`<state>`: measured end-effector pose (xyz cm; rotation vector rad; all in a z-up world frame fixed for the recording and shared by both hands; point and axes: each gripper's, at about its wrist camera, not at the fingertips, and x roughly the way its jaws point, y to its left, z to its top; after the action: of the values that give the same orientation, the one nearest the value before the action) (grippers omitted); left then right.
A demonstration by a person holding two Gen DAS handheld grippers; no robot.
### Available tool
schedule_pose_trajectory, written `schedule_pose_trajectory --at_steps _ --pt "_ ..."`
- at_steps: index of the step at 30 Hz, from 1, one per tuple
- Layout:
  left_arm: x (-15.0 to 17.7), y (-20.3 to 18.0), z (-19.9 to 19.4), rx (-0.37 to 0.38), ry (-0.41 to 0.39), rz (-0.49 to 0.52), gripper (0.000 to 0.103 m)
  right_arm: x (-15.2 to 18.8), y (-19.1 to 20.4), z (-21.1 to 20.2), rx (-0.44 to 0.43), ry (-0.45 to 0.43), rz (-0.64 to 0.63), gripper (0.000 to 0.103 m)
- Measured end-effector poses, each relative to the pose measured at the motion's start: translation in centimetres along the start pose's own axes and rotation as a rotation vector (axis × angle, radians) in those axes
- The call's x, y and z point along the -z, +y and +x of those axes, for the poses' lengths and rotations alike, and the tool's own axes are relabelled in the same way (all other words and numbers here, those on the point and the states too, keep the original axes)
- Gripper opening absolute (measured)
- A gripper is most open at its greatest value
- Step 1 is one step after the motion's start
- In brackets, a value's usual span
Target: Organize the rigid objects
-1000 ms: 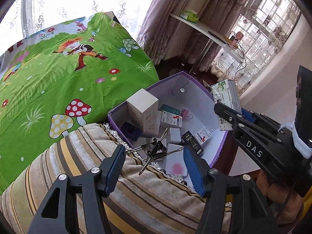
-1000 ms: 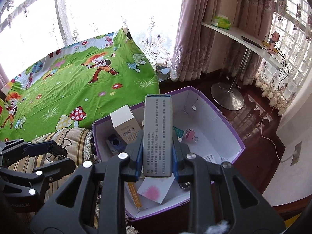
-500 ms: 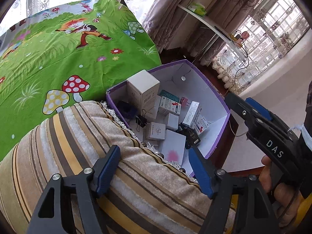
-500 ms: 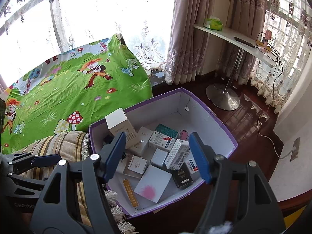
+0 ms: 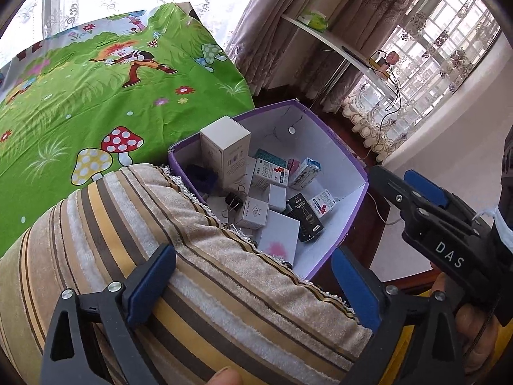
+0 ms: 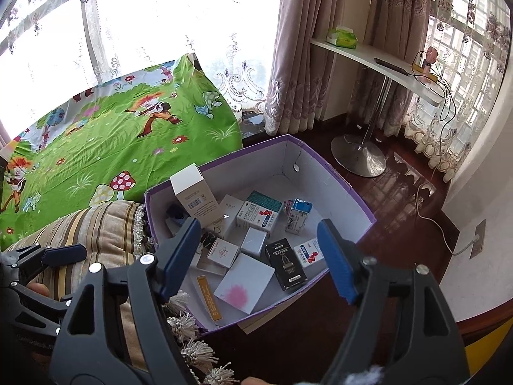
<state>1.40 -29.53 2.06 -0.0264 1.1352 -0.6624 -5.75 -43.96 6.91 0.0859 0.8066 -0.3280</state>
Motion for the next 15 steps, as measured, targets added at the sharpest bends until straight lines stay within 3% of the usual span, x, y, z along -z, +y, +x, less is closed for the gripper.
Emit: schedule_pose_trajectory --at_steps 15 --pt "0.06 -0.42 0.39 -0.018 0.008 0.025 0.102 0.04 -0.05 0.24 -0.005 0.007 -0.002 0.078"
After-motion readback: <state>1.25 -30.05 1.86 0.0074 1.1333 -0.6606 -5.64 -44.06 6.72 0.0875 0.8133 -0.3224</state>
